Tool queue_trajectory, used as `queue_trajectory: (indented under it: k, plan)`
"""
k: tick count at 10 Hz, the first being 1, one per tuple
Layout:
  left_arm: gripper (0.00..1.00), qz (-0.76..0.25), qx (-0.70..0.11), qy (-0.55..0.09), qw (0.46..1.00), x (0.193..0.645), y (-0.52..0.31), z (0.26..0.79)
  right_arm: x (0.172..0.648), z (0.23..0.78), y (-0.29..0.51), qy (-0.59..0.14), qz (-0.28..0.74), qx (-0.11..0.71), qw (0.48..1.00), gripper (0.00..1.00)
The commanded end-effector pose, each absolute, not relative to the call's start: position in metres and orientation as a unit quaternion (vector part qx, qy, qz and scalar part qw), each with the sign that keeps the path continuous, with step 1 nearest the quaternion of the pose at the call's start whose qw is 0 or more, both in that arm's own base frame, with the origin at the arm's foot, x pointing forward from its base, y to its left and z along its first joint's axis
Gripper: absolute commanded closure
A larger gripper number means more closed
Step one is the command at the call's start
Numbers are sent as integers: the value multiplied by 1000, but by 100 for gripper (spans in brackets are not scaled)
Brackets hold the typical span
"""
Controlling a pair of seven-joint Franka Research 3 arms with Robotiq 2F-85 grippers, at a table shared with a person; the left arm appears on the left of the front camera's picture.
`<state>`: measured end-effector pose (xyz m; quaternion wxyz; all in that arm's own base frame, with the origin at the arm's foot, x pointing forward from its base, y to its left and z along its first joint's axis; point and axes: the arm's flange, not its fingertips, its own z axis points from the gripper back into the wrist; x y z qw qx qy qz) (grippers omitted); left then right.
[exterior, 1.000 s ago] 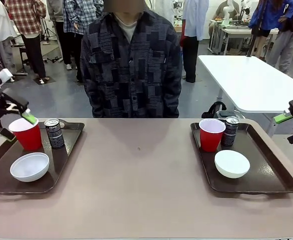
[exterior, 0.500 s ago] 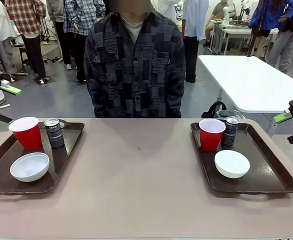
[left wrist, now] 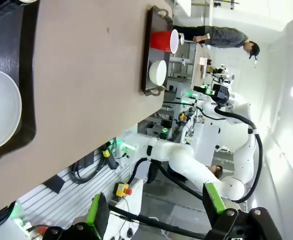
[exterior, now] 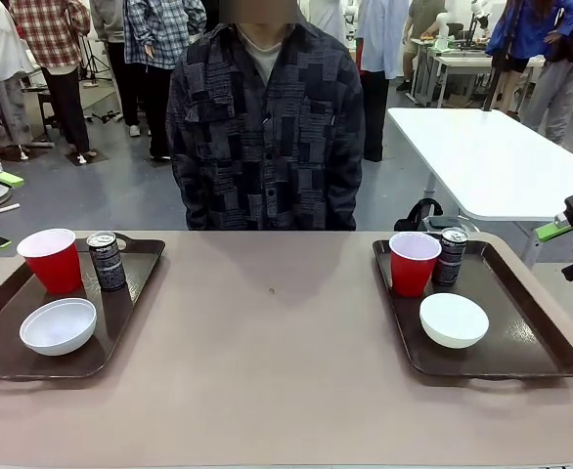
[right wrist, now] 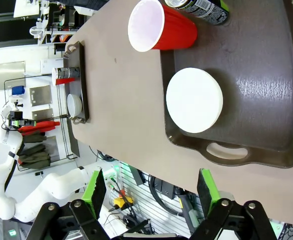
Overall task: Prepare tableware on both trays.
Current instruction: Pick up a Picnic Bowl from the table and place it on a Handle tray.
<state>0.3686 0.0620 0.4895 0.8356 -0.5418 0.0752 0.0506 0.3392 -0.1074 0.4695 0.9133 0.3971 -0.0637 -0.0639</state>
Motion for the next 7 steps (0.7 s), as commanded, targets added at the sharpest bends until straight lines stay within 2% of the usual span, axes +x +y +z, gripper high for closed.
queue_trajectory:
  k: [1,7]
  plan:
    - [0,46,-547,70,833,366,62,492,339,469,-107,-60,-63,396,914,5]
    - [0,46,-547,70,833,366,62,492,339,469,-107,-60,-63,396,914,5]
